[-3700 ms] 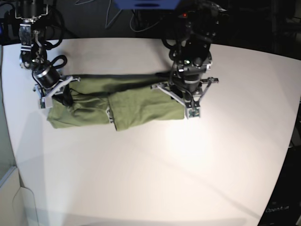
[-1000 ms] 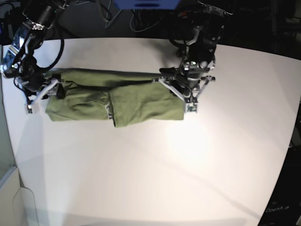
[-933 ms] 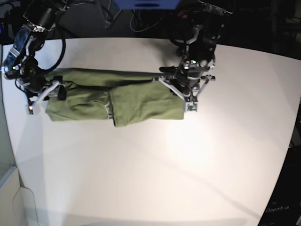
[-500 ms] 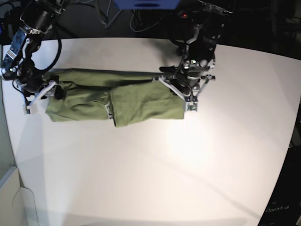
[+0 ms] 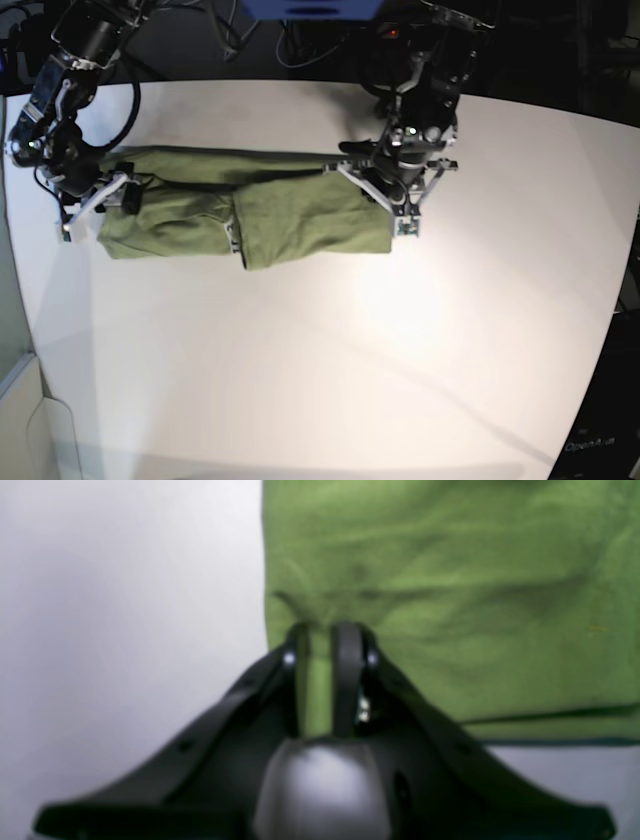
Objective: Fold the T-shirt properly
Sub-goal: 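Lift the strip end with the right gripper toward the left gripper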
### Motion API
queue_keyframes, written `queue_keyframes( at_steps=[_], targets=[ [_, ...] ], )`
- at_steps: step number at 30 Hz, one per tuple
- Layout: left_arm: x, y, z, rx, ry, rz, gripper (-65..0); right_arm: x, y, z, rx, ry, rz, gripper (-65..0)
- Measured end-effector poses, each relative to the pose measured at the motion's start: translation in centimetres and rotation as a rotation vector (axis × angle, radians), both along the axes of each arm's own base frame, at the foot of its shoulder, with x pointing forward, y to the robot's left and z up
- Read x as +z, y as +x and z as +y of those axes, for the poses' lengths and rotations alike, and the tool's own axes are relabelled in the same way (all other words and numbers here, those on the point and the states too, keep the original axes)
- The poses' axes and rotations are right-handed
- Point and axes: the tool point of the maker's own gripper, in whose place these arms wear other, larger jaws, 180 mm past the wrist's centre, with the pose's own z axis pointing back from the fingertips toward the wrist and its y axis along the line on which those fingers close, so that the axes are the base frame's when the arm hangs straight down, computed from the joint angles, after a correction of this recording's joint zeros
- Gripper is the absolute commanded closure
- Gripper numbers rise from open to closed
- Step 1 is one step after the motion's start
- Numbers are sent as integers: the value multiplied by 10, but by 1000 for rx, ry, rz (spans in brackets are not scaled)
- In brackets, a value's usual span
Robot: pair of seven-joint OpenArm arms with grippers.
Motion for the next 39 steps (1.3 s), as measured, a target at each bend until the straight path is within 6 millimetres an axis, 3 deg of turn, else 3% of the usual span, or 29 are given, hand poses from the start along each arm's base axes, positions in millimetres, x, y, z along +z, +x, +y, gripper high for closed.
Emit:
queue_keyframes(
  at_steps=[4, 5, 12, 19, 23, 27, 39],
  targets=[
    [0, 0, 0, 0, 0, 1, -79, -3, -3, 0, 4, -5, 19, -9],
    [0, 0, 0, 0, 0, 1, -79, -3, -3, 0, 4, -4, 19, 0],
    [0, 0, 0, 0, 0, 1, -79, 4, -2, -2, 20, -45, 22, -12],
    [-1, -1, 0, -3, 4, 3, -79, 59, 24, 19, 155, -170, -126, -12],
    [-1, 0, 0, -3, 5, 1, -79, 73, 22, 39, 239, -221, -124, -12],
    [-1, 1, 0, -3, 5, 2, -79, 90, 19, 72, 293, -213, -179, -12],
    [-1, 1, -1, -5, 4, 2, -79, 86, 15, 171, 477, -79, -200, -12]
  ],
)
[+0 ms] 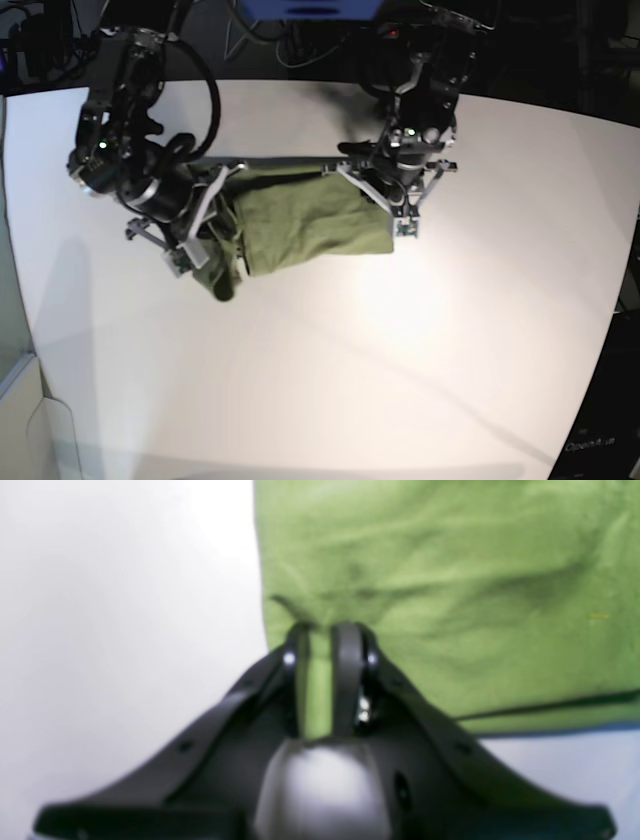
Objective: Fold the T-shirt properly
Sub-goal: 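Lift the strip end with the right gripper toward the left gripper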
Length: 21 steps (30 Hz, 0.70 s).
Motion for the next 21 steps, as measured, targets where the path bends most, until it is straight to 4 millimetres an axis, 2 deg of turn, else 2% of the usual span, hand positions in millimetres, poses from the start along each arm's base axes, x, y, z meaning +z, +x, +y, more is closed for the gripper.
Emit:
queue_keyframes(
  at_steps=[6, 14, 21],
  targets=[
    [1, 0, -1, 1, -3, -3, -79, 16, 7, 49, 102, 64, -46, -12],
    [2, 0, -2, 1, -7, 0, -79, 30, 12, 84, 169, 96, -63, -12],
    [1, 0, -2, 1, -7, 0, -79, 8, 3, 106, 210, 140, 18, -12]
  ],
)
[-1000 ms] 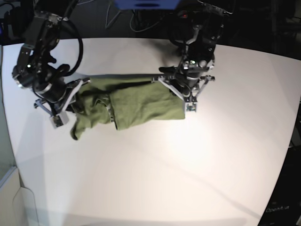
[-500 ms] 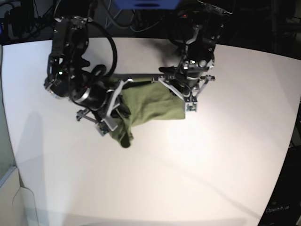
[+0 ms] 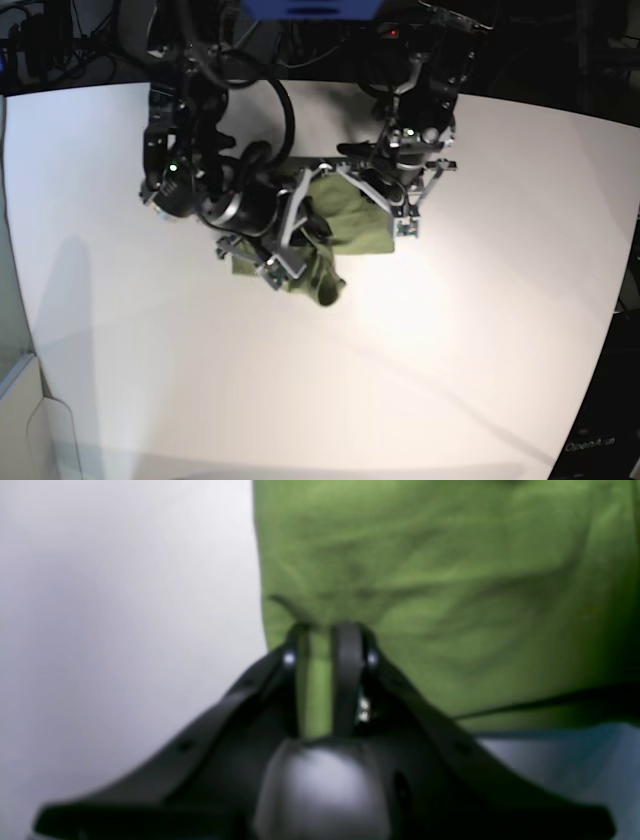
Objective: Fold the T-shirt properly
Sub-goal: 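Lift the strip end with the right gripper toward the left gripper, then fold the held end over the stack with both grippers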
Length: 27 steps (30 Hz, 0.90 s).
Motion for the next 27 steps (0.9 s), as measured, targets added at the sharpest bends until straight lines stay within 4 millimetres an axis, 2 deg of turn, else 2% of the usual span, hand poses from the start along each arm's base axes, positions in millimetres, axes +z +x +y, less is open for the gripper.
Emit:
queue_keyframes(
  at_steps=[2, 5, 9, 13, 19, 21, 27],
  targets=[
    [1, 0, 0, 0, -1, -1, -79, -6, -4, 4, 16, -13, 17, -12],
    [1, 0, 0, 0, -1, -2, -79, -2, -6, 13, 42, 4, 10, -12],
    [12, -3, 1, 3, -16, -2, -79, -3, -6, 12, 39, -1, 11, -12],
    [41, 11, -2, 5, -40, -86, -79, -3, -5, 12, 39, 1, 10, -12],
    [51, 23, 1, 9, -35, -119, -79, -2, -5, 12, 39, 1, 8, -12],
    [49, 19, 10, 18, -31, -79, -79, -2, -5, 12, 38, 1, 7, -12],
    [35, 6, 58, 136, 16, -29, -79, -1, -4, 11, 38, 0, 2, -12]
  ],
)
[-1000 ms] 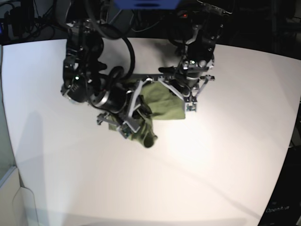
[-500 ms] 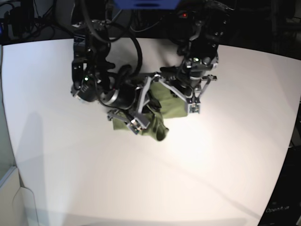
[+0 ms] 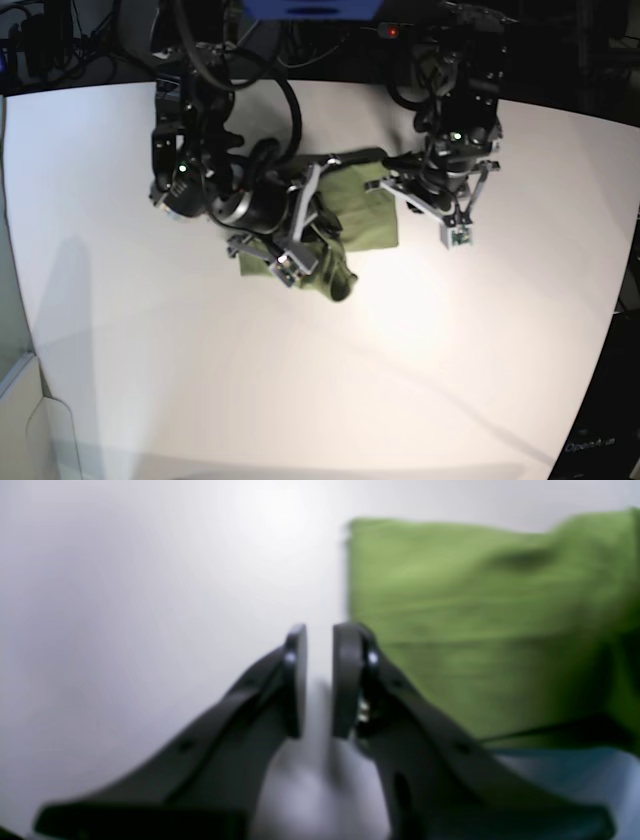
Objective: Fold the T-shirt properly
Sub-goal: 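Fold the held end over the stack with both grippers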
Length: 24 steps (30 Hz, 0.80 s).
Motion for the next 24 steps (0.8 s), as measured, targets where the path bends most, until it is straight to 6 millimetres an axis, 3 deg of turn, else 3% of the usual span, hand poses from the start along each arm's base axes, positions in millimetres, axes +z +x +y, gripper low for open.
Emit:
queue_keyframes(
  at_steps=[3, 9, 14, 18, 24],
  targets=[
    [-4, 1, 8, 22, 9, 6, -79, 1, 0, 2, 11, -9, -4, -12],
    [-33, 3, -3, 22, -10, 90, -79, 10, -8, 33, 112, 7, -34, -12],
    [-34, 8, -6, 27, -14, 84, -79, 15, -10, 43, 135, 35, -53, -20],
    [-34, 8, -6, 27, -14, 84, -79, -3, -10, 45, 145, 22, 2, -15],
    [-34, 7, -5, 23, -11, 82, -79, -7, -8, 55, 168, 40, 8, -20]
  ],
)
